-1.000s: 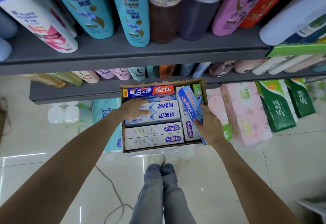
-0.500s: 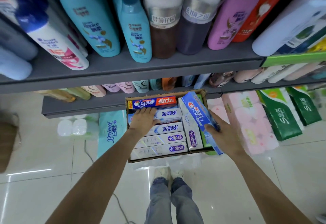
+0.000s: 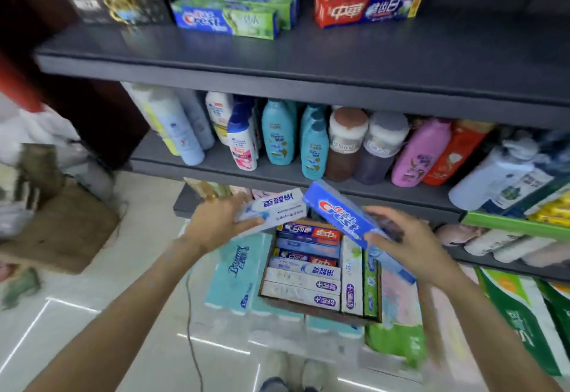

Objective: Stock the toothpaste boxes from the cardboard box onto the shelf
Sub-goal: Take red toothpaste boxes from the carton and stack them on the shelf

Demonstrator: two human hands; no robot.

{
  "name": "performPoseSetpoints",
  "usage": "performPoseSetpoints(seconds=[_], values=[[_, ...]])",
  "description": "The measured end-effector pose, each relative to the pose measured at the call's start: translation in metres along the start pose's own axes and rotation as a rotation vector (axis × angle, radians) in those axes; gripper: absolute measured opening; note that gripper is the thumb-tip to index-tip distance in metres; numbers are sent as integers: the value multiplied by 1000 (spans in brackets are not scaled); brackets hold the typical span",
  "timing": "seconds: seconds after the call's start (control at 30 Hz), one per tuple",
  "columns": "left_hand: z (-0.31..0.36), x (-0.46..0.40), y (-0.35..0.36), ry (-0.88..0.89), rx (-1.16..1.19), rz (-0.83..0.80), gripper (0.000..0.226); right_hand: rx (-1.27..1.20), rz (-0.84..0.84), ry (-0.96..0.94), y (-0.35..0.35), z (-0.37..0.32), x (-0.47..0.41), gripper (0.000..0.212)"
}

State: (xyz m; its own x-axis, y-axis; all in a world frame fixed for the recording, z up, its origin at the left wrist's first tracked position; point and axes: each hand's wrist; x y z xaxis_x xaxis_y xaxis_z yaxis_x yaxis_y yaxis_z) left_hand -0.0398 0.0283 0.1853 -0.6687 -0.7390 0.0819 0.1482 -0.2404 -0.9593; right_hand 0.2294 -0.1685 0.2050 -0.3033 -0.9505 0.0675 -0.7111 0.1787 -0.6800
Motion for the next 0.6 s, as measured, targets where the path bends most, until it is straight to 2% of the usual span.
performPoseSetpoints(seconds=[0.13,0.3,0.43,0.6], values=[[-11,8,-63,120,-171,90,67,111,18,-211,-31,-65,-29,44],[-31,10,-109,303,-195,256,69,159,120,-402,-51,-156,-98,41],[-53,7,-142,282,-110,414,61,341,211,-537,-39,-215,-184,37],[-98,-8,-173,203,-93,564,63,550,229,-514,-5,-254,-285,31]])
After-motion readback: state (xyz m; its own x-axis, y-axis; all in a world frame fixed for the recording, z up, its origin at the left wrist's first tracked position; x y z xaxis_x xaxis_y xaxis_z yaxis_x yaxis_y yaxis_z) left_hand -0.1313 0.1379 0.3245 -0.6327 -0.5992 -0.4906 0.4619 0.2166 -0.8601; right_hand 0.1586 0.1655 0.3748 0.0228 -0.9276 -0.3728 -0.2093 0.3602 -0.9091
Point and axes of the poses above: each hand's wrist, its own x-axis away from the middle knuckle, its own y-axis out of the palm, z = x × y, and after that the axes turned 4 degrees about x, right-handed
